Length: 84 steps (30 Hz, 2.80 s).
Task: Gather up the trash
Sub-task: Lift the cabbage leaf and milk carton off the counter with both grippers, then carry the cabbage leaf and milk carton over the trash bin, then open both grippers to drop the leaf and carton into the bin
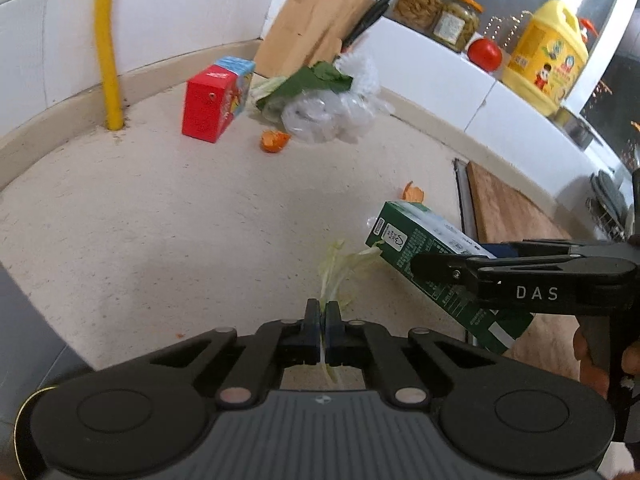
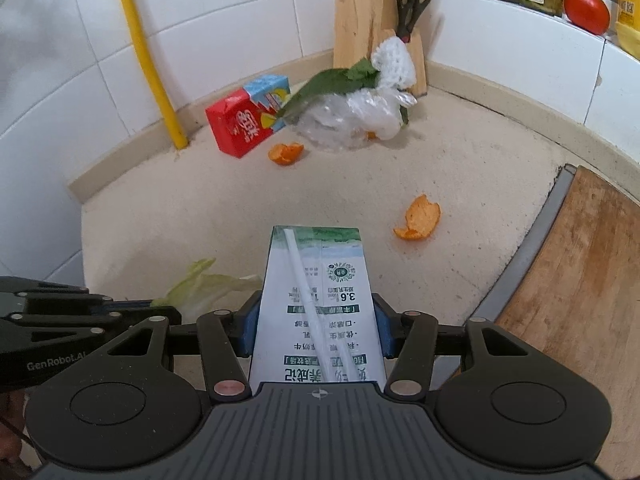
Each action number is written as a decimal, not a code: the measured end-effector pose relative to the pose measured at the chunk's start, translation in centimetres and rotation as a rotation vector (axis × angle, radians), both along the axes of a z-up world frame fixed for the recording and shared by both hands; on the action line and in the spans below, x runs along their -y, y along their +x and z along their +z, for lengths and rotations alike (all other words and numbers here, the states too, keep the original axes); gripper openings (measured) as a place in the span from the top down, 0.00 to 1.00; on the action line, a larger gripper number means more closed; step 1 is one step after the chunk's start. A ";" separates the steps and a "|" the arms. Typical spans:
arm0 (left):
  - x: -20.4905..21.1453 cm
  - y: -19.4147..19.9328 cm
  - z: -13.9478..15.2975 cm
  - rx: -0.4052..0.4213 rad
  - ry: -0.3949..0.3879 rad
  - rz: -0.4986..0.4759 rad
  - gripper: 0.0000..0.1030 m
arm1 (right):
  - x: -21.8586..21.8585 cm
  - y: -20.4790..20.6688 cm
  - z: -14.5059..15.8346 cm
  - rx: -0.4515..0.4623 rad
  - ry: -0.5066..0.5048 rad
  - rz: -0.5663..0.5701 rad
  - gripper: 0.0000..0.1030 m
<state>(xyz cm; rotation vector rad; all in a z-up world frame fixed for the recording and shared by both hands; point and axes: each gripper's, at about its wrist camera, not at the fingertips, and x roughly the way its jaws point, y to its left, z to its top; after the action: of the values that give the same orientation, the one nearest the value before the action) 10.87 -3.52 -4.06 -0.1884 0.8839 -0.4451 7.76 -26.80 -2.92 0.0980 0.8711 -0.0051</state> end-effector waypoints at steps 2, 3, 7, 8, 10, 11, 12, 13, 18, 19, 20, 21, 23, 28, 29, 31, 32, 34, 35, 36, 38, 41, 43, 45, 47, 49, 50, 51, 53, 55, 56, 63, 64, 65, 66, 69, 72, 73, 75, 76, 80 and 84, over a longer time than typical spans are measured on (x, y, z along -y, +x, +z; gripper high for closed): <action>-0.4 -0.3 0.3 0.009 -0.006 0.005 1.00 | -0.1 -0.1 0.3 0.006 0.011 0.000 0.41; -0.7 -0.4 0.4 0.013 -0.011 0.010 1.00 | -0.2 -0.1 0.4 0.011 0.012 0.000 0.41; -1.5 -0.8 0.9 0.026 -0.023 0.021 1.00 | -0.4 -0.2 0.8 0.024 0.019 0.001 0.41; -1.8 -0.8 1.1 0.029 -0.028 0.027 1.00 | -0.5 -0.2 0.9 0.026 0.022 0.001 0.41; -2.4 -0.9 1.2 0.031 -0.039 0.036 1.00 | -0.8 -0.3 1.1 0.035 0.021 0.004 0.41; -2.6 -1.0 1.3 0.032 -0.042 0.041 1.00 | -1.0 -0.3 1.2 0.039 0.021 0.008 0.41; -2.8 -1.0 1.4 0.035 -0.044 0.047 1.00 | -1.3 -0.3 1.3 0.042 0.022 0.012 0.41; -3.1 -1.1 1.5 0.040 -0.044 0.055 1.00 | -1.5 -0.3 1.4 0.045 0.023 0.016 0.41; -4.9 -1.4 1.9 0.048 -0.057 0.104 1.00 | -3.1 0.3 1.7 0.056 0.023 0.056 0.41; -5.3 -1.5 1.9 0.051 -0.058 0.114 1.00 | -3.5 0.4 1.8 0.058 0.023 0.065 0.41; -5.7 -1.6 2.0 0.052 -0.061 0.124 1.00 | -3.9 0.5 1.8 0.059 0.024 0.075 0.41; -6.1 -1.8 2.1 0.054 -0.063 0.134 1.00 | -4.3 0.7 1.8 0.059 0.024 0.086 0.41; -6.7 -2.0 2.1 0.058 -0.065 0.155 1.00 | -5.2 0.9 1.9 0.060 0.024 0.107 0.41; -8.7 -2.9 2.8 0.079 -0.064 0.216 1.00 | -7.4 1.7 2.2 0.069 0.036 0.168 0.41; -9.2 -3.1 2.9 0.082 -0.064 0.231 1.00 | -8.0 2.0 2.3 0.070 0.040 0.184 0.41; -10.2 -3.7 3.0 0.088 -0.061 0.266 1.00 | -9.2 2.4 2.3 0.071 0.045 0.217 0.41; -10.7 -4.0 3.0 0.089 -0.060 0.282 1.00 | -9.7 2.5 2.3 0.071 0.048 0.233 0.41; -11.8 -4.7 2.9 0.087 -0.061 0.319 1.00 | -10.9 2.9 2.1 0.068 0.053 0.268 0.41; -12.4 -5.1 2.9 0.087 -0.061 0.334 1.00 | -11.5 3.0 2.1 0.065 0.057 0.286 0.41; -13.0 -5.5 2.8 0.086 -0.060 0.352 1.00 | -12.1 3.1 2.0 0.062 0.061 0.303 0.41; -14.2 -6.3 2.7 0.086 -0.059 0.390 1.00 | -13.5 3.4 1.8 0.057 0.066 0.343 0.41; -15.8 -7.7 2.7 0.085 -0.052 0.441 1.00 | -15.5 3.6 1.5 0.049 0.075 0.403 0.41; -17.0 -8.6 2.6 0.085 -0.044 0.478 1.00 | -16.9 3.7 1.4 0.043 0.081 0.439 0.41; -17.9 -9.4 2.5 0.082 -0.038 0.509 1.00 | -18.4 3.7 1.2 0.036 0.088 0.476 0.41; -18.8 -10.1 2.3 0.078 -0.032 0.532 1.00 | -19.9 3.8 0.9 0.027 0.096 0.509 0.41; -19.7 -10.8 2.1 0.070 -0.028 0.561 1.00 | -21.4 3.8 0.5 0.018 0.101 0.542 0.41; -20.1 -11.0 2.0 0.066 -0.026 0.570 1.00 | -22.1 3.8 0.3 0.013 0.103 0.556 0.41; -20.4 -11.3 1.8 0.062 -0.023 0.582 1.00 | -22.7 3.8 0.1 0.007 0.104 0.569 0.41; -20.9 -11.8 1.4 0.054 -0.005 0.602 1.00 | -23.9 3.8 -0.4 -0.005 0.103 0.593 0.41; -21.5 -12.2 1.0 0.042 0.008 0.618 1.00 | -24.9 3.9 -1.0 -0.021 0.101 0.613 0.41; -21.7 -12.3 0.7 0.035 0.009 0.623 1.00 | -25.5 3.9 -1.3 -0.032 0.099 0.623 0.41; -23.3 -12.2 -1.5 -0.036 0.030 0.657 1.00 | -28.6 4.3 -4.2 -0.098 0.076 0.664 0.41; -23.4 -12.2 -1.8 -0.044 0.034 0.657 1.00 | -28.8 4.3 -4.6 -0.105 0.074 0.664 0.41; -23.5 -12.1 -2.1 -0.052 0.039 0.663 1.00 | -29.1 4.4 -5.1 -0.118 0.076 0.667 0.41; -23.6 -12.0 -2.4 -0.058 0.044 0.663 0.99 | -29.2 4.6 -5.4 -0.129 0.078 0.670 0.41; -24.1 -11.7 -3.4 -0.089 0.046 0.675 0.97 | -29.6 5.2 -6.7 -0.159 0.075 0.654 0.40; -24.5 -11.6 -3.6 -0.094 0.031 0.684 0.96 | -29.3 5.8 -7.7 -0.186 0.081 0.645 0.40; -24.6 -11.7 -3.6 -0.093 0.028 0.689 0.94 | -29.3 5.9 -8.0 -0.188 0.086 0.640 0.39; -24.7 -11.7 -3.7 -0.096 0.023 0.693 0.92 | -29.4 6.1 -8.4 -0.198 0.106 0.636 0.40; -24.8 -11.6 -3.8 -0.100 0.023 0.695 0.92 | -29.5 6.2 -8.7 -0.203 0.109 0.630 0.40; -25.2 -11.8 -3.9 -0.107 0.014 0.704 0.90 | -29.6 6.2 -8.9 -0.217 0.119 0.625 0.40; -25.1 -11.8 -3.8 -0.102 0.011 0.696 0.88 | -28.8 5.8 -8.3 -0.212 0.116 0.621 0.40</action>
<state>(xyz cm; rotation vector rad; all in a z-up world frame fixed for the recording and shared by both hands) -0.92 21.54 -7.85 -0.4910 0.8596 0.2195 13.55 2.05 -11.23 -0.0690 1.0844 0.6255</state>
